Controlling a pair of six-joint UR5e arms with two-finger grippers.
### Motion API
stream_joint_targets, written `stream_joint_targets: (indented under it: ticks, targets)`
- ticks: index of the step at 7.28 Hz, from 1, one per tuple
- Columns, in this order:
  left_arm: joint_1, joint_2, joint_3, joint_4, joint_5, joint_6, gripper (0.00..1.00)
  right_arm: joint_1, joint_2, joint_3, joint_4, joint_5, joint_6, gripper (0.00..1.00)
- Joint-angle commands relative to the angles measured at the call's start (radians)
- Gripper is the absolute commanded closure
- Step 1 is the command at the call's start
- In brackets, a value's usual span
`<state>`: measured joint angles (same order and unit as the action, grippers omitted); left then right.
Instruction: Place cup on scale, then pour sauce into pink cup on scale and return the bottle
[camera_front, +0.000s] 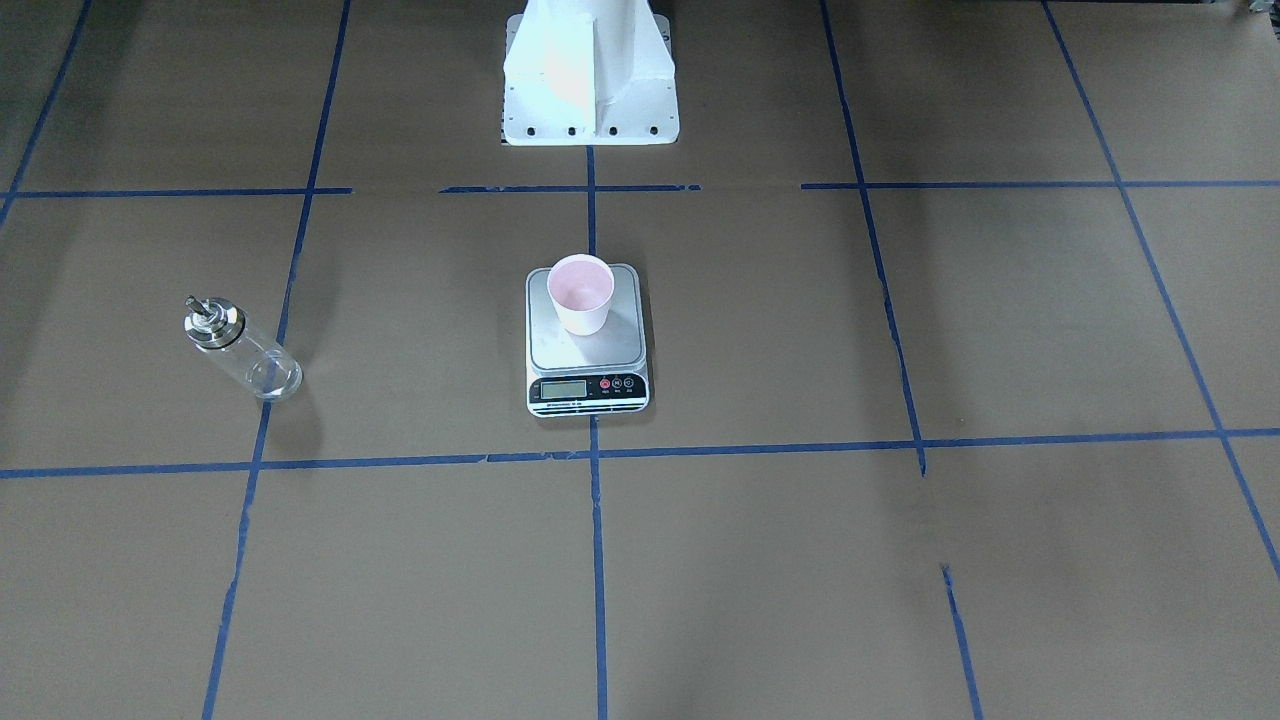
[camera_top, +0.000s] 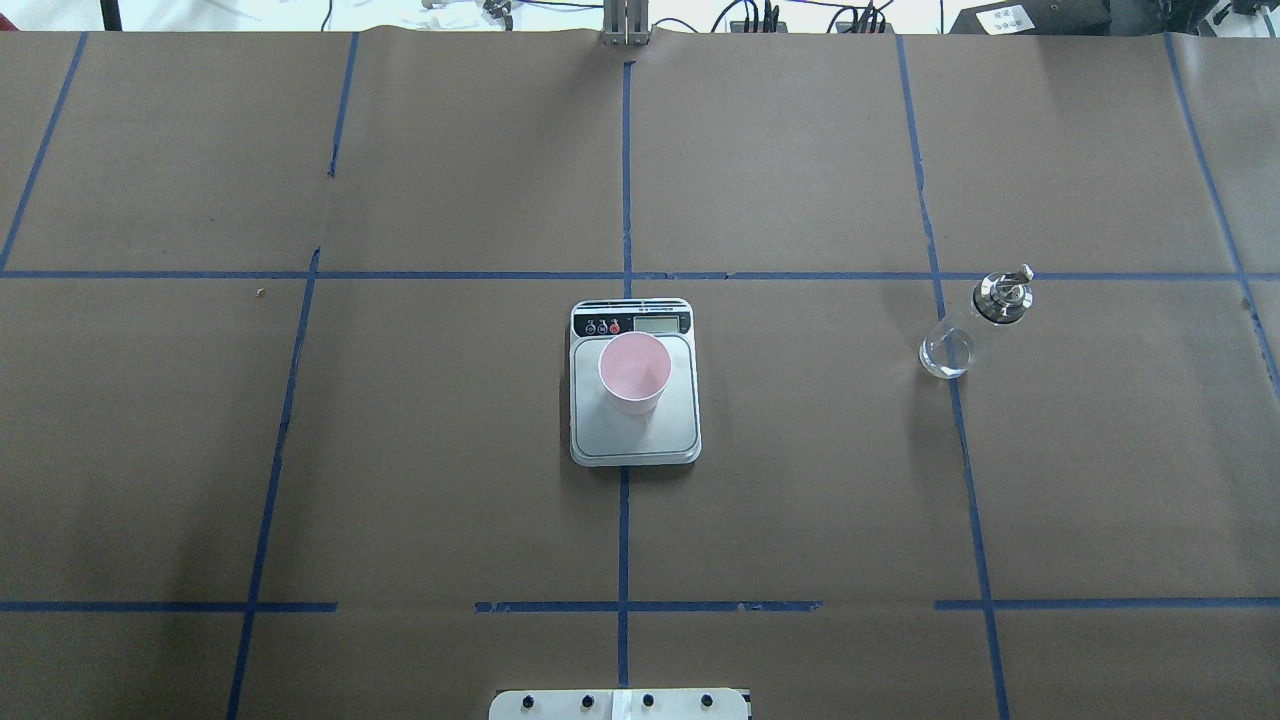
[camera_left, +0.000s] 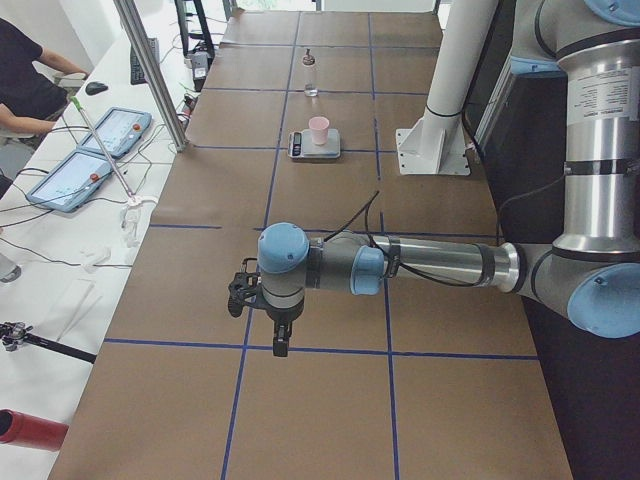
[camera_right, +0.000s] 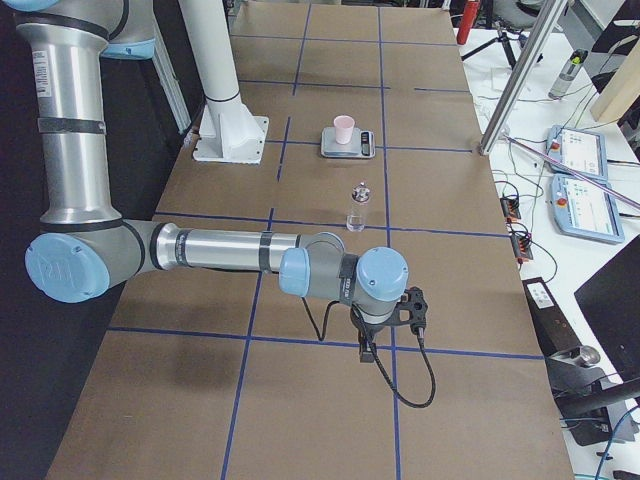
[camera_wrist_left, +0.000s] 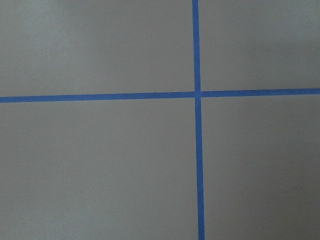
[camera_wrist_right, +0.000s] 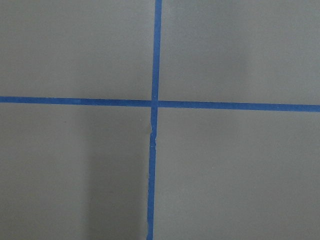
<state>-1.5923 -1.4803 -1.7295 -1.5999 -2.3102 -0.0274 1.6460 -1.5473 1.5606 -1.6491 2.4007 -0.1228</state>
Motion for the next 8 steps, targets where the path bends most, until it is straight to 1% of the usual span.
stream_joint_targets:
  ticks: [1, 3, 4, 5, 6, 8]
  targets:
    - [0.000, 0.006, -0.019, 0.002, 0.000, -0.002, 0.00, 0.000, 0.001, -0.002, 0.000, 0.000, 0.000, 0.00]
    - [0.000, 0.009, -0.027, 0.002, -0.008, -0.002, 0.00, 0.000, 0.001, -0.002, 0.000, 0.000, 0.000, 0.00]
    - [0.000, 0.009, -0.038, 0.006, -0.082, -0.006, 0.00, 0.000, 0.001, -0.004, 0.000, 0.000, 0.000, 0.00]
    - [0.000, 0.014, -0.060, 0.006, -0.103, -0.028, 0.00, 0.000, 0.001, -0.002, 0.000, 0.000, 0.000, 0.00]
    - [0.000, 0.015, -0.052, 0.005, -0.100, -0.037, 0.00, 0.000, 0.000, -0.002, 0.000, 0.000, 0.000, 0.00]
    - [0.005, 0.014, 0.010, -0.015, -0.097, -0.036, 0.00, 0.000, 0.000, -0.004, 0.000, 0.000, 0.000, 0.00]
